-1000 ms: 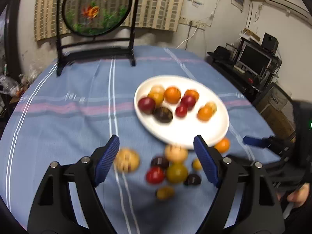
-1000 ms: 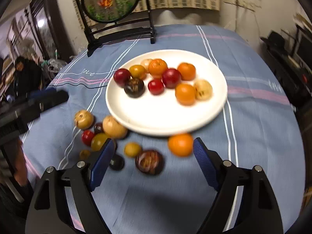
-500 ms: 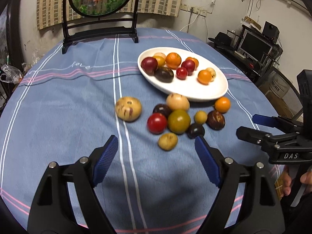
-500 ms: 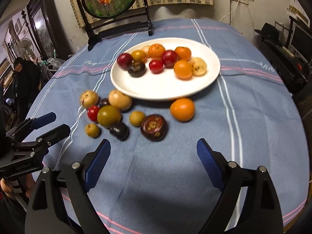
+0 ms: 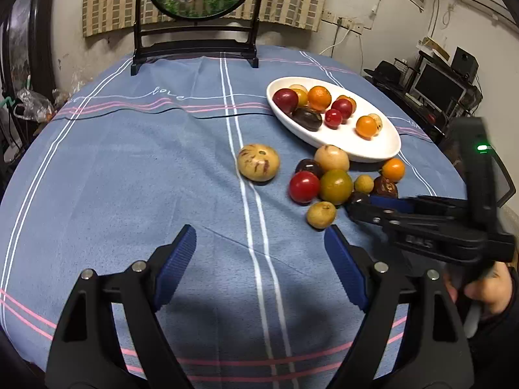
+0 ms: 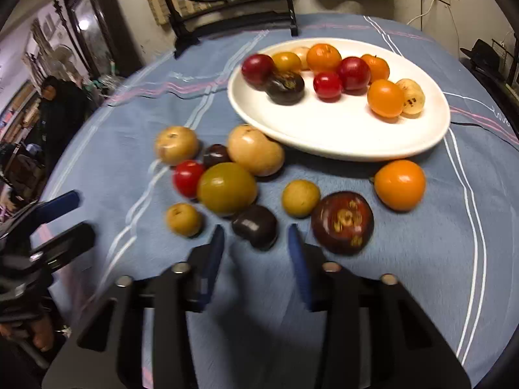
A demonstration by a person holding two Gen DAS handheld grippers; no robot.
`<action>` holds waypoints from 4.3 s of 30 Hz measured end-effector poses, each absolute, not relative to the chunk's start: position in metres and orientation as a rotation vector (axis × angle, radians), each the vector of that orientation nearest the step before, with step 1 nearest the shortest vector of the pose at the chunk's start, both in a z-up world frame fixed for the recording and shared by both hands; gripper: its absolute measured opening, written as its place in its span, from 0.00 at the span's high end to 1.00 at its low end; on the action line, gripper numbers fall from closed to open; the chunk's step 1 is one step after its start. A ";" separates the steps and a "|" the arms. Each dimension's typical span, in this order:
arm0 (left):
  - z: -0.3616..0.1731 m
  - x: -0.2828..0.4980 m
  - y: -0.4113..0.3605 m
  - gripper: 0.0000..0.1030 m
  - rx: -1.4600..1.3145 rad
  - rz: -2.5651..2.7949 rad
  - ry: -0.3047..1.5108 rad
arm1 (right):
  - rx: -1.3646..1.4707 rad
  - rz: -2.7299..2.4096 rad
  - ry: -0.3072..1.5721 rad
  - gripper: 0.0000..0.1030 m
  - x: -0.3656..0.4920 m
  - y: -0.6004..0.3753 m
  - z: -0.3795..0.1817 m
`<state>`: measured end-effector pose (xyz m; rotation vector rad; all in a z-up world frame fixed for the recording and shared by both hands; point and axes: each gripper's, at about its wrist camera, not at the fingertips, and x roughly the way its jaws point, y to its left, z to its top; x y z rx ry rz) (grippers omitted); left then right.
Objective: Organize fruits
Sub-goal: 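Grasp a small yellow plum with the left tool while the right tool grasps a dark plum, then place the yellow plum and dark plum on the plate, opening both tools, then grasp the speckled pear with the left tool while the right tool grasps the large dark plum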
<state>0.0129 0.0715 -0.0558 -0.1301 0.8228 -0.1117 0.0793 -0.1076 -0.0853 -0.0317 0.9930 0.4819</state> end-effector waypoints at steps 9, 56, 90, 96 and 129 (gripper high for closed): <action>-0.062 0.027 0.051 0.19 -0.124 -0.183 0.852 | -0.014 0.472 0.943 0.72 0.054 -0.135 -0.063; -0.012 0.152 -0.003 0.72 -0.065 -0.309 0.850 | -0.004 0.419 0.826 0.72 0.115 -0.187 -0.012; -0.011 0.082 -0.014 0.14 -0.052 -0.175 0.788 | 0.030 0.372 0.854 0.15 0.076 -0.196 -0.019; -0.017 0.055 -0.007 0.14 -0.053 -0.162 0.795 | 0.040 0.355 0.871 0.15 0.055 -0.194 -0.023; -0.057 0.034 0.061 0.14 -0.140 -0.035 0.866 | -0.020 0.368 0.977 0.59 0.086 -0.156 -0.083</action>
